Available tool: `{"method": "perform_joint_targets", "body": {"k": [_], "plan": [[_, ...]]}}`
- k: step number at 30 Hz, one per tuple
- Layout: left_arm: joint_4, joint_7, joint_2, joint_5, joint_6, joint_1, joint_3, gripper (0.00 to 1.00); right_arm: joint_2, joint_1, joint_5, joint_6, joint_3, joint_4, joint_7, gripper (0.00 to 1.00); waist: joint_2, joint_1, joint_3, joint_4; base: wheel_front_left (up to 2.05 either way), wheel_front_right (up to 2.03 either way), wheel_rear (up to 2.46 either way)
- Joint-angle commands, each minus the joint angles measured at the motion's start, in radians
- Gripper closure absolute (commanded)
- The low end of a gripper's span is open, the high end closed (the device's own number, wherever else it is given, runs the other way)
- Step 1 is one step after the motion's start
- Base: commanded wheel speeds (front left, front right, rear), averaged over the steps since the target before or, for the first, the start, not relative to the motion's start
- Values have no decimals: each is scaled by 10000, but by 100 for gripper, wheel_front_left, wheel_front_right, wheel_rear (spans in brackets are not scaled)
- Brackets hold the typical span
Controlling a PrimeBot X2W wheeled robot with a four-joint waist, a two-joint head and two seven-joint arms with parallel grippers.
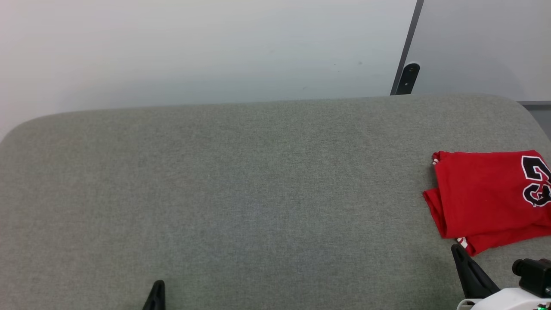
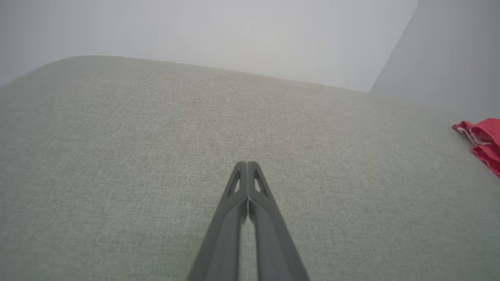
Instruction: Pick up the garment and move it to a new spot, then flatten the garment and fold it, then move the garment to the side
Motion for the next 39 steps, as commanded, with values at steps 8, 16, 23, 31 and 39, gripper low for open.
{"method": "perform_joint_targets", "body": {"k": [8,16,23,31,39], "plan": [[43,418,-21,-1817,-131,-543,183,100,89,-391,1568,-1,-196,191,-2,100,0,0,-9,23,0,0,0],[185,764,-57,-3179,-204,-846,286,100,186,-597,2742,-2,-302,452,-4,100,0,0,-17,44,0,0,0],[304,1041,-89,-4270,-266,-1094,371,100,268,-754,3689,-3,-391,664,-5,100,0,0,-24,62,0,0,0],[427,1334,-120,-5418,-332,-1356,463,100,351,-922,4679,-3,-478,887,-6,100,0,0,-32,82,0,0,0],[541,1609,-152,-6472,-387,-1589,546,100,432,-1080,5592,-4,-559,1091,-7,100,0,0,-39,103,0,0,0]]}}
